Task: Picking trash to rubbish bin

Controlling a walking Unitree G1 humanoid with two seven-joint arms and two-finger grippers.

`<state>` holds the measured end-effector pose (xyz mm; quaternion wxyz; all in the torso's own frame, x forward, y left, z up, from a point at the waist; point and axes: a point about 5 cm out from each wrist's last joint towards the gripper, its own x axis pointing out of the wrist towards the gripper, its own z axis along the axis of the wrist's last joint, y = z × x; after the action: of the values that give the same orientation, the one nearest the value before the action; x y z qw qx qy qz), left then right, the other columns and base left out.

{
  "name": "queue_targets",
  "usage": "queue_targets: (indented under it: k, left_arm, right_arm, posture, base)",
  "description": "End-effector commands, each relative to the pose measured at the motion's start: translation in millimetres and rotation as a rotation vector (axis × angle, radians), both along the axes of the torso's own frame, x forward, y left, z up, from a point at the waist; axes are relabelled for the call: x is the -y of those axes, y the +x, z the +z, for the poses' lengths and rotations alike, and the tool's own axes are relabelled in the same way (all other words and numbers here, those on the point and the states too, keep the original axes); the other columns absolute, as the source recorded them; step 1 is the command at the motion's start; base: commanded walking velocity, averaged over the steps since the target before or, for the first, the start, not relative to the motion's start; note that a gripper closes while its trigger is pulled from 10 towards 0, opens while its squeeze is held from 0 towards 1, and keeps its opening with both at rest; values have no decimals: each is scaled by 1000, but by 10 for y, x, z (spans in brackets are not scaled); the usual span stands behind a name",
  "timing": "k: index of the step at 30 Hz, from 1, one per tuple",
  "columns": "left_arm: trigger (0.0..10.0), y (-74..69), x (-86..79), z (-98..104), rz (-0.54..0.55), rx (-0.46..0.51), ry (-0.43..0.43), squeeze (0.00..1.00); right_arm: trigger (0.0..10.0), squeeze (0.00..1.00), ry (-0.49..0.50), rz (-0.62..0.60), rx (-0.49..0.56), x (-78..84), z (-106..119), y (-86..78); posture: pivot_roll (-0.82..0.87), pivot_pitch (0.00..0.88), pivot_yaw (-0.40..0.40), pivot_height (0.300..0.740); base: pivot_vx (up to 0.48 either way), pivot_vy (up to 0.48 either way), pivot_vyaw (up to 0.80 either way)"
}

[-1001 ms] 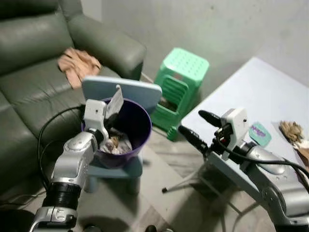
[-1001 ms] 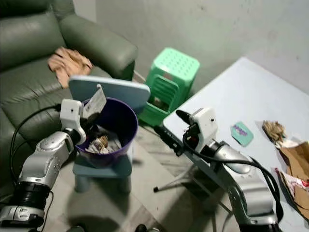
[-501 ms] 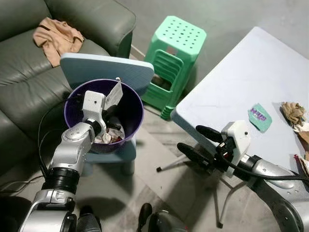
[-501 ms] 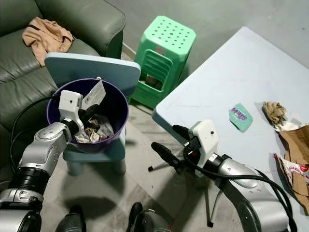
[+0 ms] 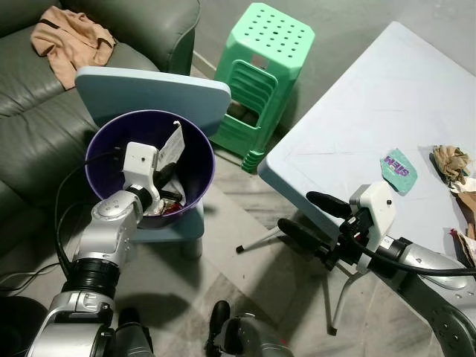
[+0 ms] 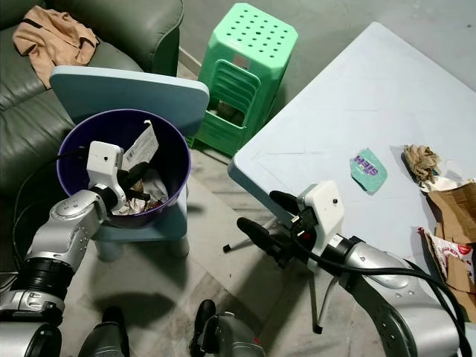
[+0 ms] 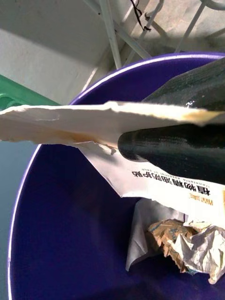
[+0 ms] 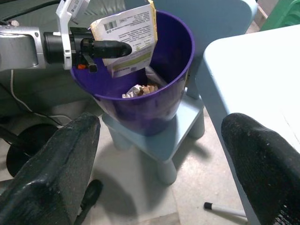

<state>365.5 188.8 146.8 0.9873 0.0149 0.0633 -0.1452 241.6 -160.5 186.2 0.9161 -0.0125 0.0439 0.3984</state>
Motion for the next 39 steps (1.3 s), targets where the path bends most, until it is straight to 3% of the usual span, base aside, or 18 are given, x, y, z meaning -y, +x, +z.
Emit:
queue_targets:
  k: [1, 4, 5, 6, 39]
  left_arm:
    - [10000, -25, 42, -97, -19, -30, 7, 0]
    - [10000, -23, 22, -91, -17, -27, -2, 0]
    - [10000, -19, 3, -80, -10, -23, -18, 431]
    - [10000, -13, -6, -73, -7, -21, -19, 1000]
    - [10000, 57, -98, 113, 8, 43, -33, 1000]
  right_arm:
    - [10000, 0, -14, 8, -3, 34, 18, -35]
    - [10000, 0, -8, 19, -3, 28, 28, -42]
    - [10000, 0, -4, 25, -5, 28, 37, -52]
    - [10000, 0, -2, 29, -5, 27, 41, -52]
    - [10000, 0, 30, 31, 13, 29, 80, -9]
  posture:
    - [-127, 380, -283, 740]
    - [-128, 376, -284, 740]
    - [-128, 376, -284, 740]
    - [-128, 371, -284, 740]
    - [-106, 345, -275, 740]
  base:
    - [0, 0, 0]
    - [0, 0, 0]
    - [0, 0, 0]
    - [0, 0, 0]
    - [0, 0, 0]
